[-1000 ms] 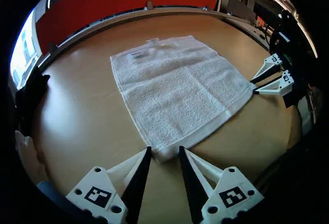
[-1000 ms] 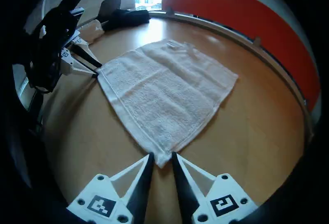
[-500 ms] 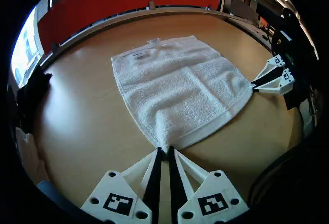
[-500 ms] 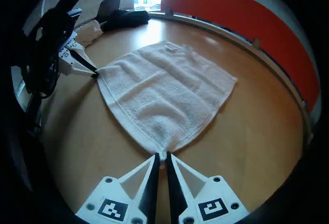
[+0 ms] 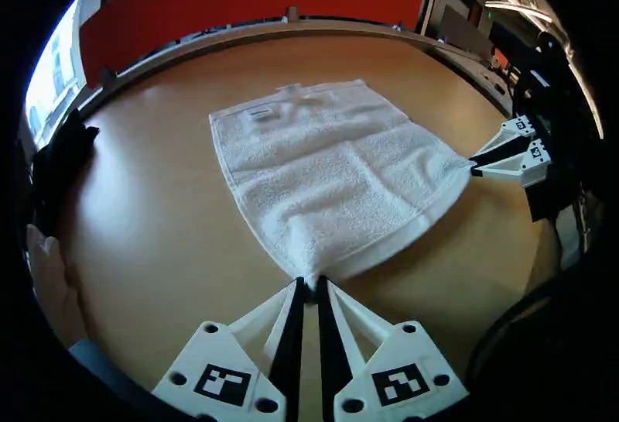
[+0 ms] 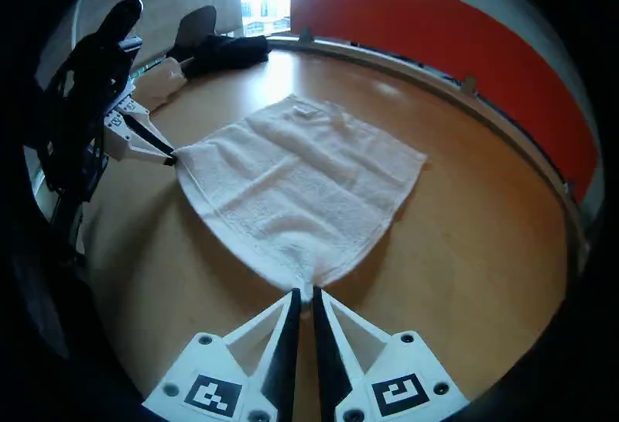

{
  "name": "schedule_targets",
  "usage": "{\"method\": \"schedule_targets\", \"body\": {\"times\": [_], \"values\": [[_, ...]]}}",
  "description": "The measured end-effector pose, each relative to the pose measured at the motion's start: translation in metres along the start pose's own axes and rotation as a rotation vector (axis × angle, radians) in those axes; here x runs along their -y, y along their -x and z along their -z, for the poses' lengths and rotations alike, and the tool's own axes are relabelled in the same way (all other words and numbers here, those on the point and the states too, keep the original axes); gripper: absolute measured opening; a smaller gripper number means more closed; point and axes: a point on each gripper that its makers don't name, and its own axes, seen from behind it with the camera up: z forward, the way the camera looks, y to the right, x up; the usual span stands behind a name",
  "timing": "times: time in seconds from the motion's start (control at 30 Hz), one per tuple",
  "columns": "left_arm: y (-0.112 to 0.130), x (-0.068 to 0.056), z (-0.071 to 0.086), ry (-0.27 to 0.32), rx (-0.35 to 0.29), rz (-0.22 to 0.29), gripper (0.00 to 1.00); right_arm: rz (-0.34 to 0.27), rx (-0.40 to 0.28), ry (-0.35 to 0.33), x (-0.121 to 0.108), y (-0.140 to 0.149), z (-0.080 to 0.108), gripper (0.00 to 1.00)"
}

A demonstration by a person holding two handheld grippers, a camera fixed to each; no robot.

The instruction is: Fold towel

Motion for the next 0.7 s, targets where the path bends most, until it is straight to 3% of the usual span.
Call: {"method": "schedule_targets", "body": {"times": [0.7], "values": [[-0.04,-0.021,0.063,0.041,-0.012,0.027,0.12,-0.009,-0.12,0.015,-0.002,-0.057,0.072,0.11]]}}
